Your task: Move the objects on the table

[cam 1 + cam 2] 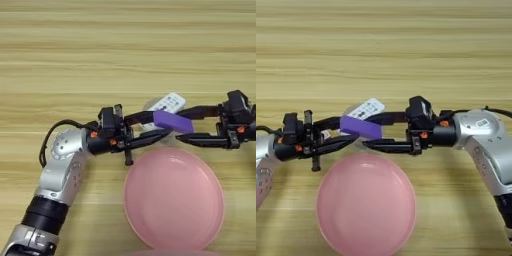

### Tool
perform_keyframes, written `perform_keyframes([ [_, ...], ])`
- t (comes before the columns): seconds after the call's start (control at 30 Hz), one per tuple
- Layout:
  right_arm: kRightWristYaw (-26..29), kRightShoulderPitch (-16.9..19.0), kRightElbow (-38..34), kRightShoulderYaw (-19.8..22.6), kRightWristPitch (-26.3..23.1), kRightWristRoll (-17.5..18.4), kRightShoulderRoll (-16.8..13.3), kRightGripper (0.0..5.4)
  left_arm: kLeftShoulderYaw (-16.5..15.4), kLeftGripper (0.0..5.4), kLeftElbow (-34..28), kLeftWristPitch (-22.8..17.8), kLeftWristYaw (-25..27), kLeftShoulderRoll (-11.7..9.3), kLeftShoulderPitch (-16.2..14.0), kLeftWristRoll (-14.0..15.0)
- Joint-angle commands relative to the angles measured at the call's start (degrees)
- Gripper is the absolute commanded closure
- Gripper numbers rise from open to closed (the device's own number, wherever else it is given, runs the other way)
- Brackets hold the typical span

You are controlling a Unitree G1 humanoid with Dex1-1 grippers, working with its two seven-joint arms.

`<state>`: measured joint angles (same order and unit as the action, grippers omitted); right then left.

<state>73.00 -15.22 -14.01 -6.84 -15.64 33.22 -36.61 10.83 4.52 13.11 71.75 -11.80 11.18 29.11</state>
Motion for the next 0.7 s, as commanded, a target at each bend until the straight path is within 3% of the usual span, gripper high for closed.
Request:
perform_keyframes([
  [0.03,1.54,-0.15,-1.66,0.16,-0.01,1.45,0.17,2.38,-0.44,4.03,0.45,0.47,-0.78,-0.12,0.71,-0.97],
  [0.6,0.98,-0.8,-2.33,2.36,-0.39,3.97,0.98,0.18,-0.24,4.05,1.29,1.11,-0.66,-0.44,0.99,-1.23],
  [0.7,0.44,-1.21,-2.47,3.17,-0.74,4.87,1.3,0.0,-0.19,4.05,1.35,1.12,-0.63,-0.51,0.97,-1.3],
])
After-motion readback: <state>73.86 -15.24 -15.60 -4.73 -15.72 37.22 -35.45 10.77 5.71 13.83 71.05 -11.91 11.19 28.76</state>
